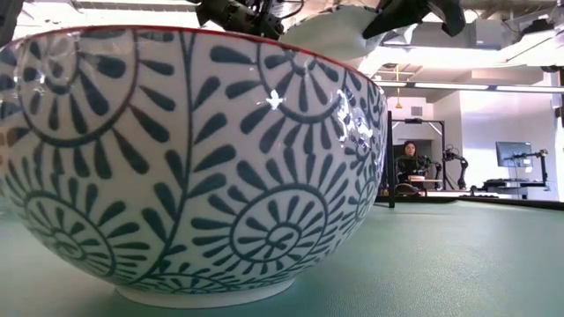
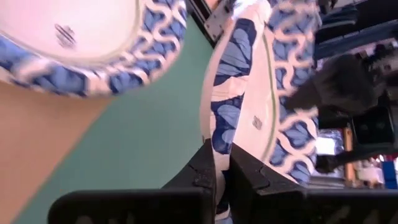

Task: Place and stack bowls onto a shelf
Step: Stack the white bowl on top of the other white bowl on the shelf

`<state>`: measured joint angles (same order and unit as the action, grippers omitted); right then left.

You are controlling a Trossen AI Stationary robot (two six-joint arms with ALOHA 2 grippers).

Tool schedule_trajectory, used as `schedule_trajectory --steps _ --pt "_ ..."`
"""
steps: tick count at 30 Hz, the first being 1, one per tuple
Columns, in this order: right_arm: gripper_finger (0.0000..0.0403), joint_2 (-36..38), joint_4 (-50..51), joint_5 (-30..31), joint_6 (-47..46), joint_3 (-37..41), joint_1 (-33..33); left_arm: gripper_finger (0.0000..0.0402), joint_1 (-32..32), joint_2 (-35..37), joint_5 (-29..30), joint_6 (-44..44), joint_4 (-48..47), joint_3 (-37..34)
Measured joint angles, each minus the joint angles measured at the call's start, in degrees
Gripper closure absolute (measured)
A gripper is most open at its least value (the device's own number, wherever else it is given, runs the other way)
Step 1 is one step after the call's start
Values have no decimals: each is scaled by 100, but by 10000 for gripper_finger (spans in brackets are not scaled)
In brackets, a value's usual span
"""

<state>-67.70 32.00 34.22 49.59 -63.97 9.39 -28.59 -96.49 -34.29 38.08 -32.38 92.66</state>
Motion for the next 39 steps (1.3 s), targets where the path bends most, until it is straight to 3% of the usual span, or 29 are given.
schedule_trajectory --steps 6,12,16,19,24,30,39 --pt "379 -2 38 45 -299 -17 -209 351 -187 30 -1 -58 252 0" --pt "383 89 -122 62 -750 -26 -661 277 -598 288 57 61 780 -4" --pt "383 25 -621 -21 -783 -31 -1246 225 -872 496 349 54 1135 -6" --pt "383 -191 -960 -429 -812 -24 -1806 200 -1013 708 512 -58 1493 -7" --pt "383 -705 -1238 -892 -936 -17 -2384 193 -1082 993 511 -128 1556 -4" --pt "376 -1091 -1288 -1329 -938 -17 -2532 198 -1046 1265 617 -612 894 -2" --pt "329 -1050 -1656 -1338 -1757 -17 -2616 198 -927 1305 986 -1008 113 -4"
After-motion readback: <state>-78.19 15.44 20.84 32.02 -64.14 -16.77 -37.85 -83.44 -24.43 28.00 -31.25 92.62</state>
